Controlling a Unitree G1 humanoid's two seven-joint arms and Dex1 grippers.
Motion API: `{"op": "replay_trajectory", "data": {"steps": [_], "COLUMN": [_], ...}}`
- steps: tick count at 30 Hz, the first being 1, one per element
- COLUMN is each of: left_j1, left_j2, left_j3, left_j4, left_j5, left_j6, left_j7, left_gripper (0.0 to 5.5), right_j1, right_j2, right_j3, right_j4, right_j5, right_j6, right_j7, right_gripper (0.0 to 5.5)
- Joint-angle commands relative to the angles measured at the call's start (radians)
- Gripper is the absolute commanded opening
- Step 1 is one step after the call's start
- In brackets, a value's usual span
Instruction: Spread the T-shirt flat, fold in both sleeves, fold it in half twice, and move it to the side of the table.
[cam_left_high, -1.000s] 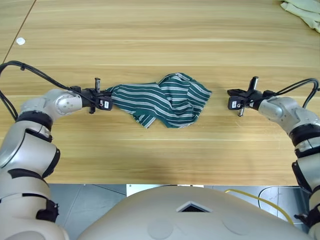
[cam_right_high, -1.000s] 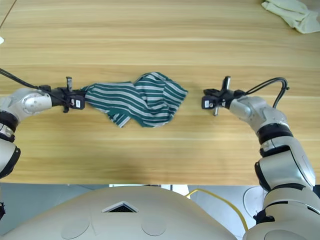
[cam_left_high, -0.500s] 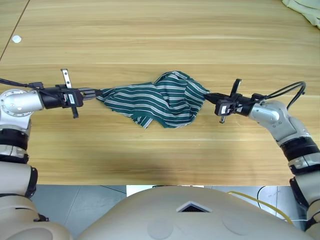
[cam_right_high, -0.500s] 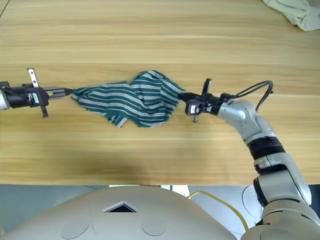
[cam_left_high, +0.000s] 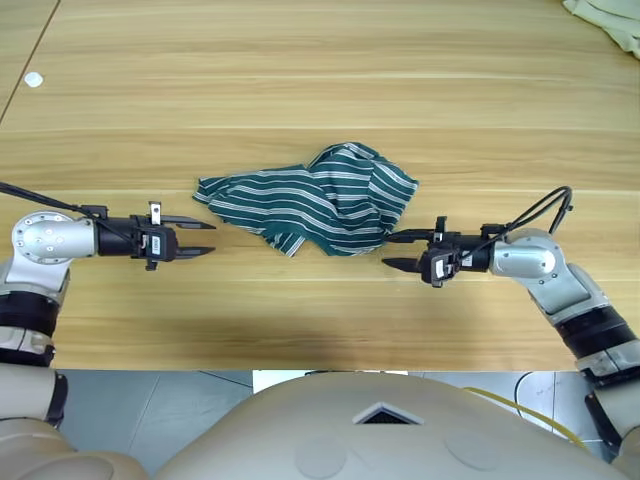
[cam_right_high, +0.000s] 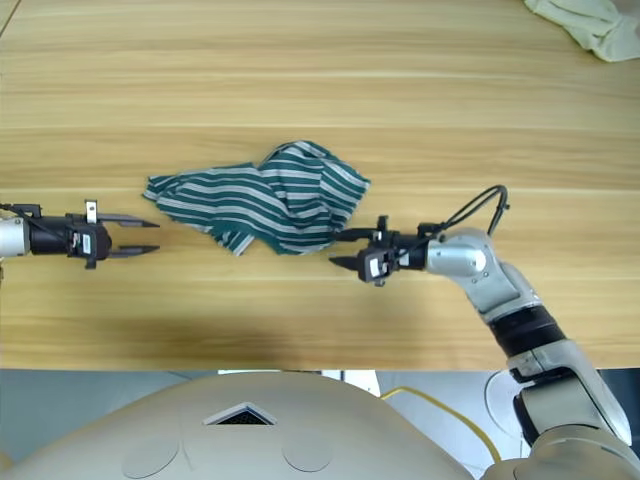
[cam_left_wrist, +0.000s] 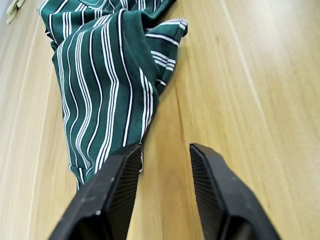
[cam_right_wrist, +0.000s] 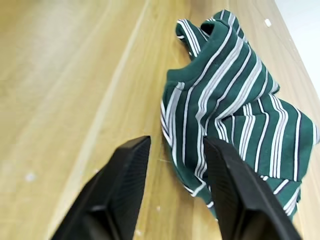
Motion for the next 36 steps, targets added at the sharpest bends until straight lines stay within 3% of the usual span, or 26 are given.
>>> {"op": "replay_trajectory", "data": {"steps": [1, 15, 26, 36], "left_j1": [-0.024, -0.031, -0.152, -0.159], "left_j2": [-0.039, -0.123, -0.136, -0.153], "left_j3": [0.031, 0.0, -0.073, -0.126], "left_j4": [0.017, 0.086, 0.258, 0.287], "left_j5": [0.092, 0.269, 0.597, 0.597], "left_j6": [-0.018, -0.073, -0.089, -0.151], "left_j7": [0.096, 0.23, 0.529, 0.583], "left_gripper": [2.41, 2.41, 2.41, 2.41], "right_j1": [0.019, -0.036, -0.05, -0.06], "right_j2": [-0.012, 0.074, 0.106, 0.126], "right_j3": [-0.009, 0.013, 0.042, 0.062], "right_j4": [-0.013, 0.131, 0.168, 0.194], "right_j5": [-0.021, -0.247, -0.28, -0.3], "right_j6": [0.006, 0.024, 0.004, 0.007], "right_j7": [0.014, -0.121, -0.158, -0.171], "right_gripper": [2.18, 2.18, 2.18, 2.18]}}
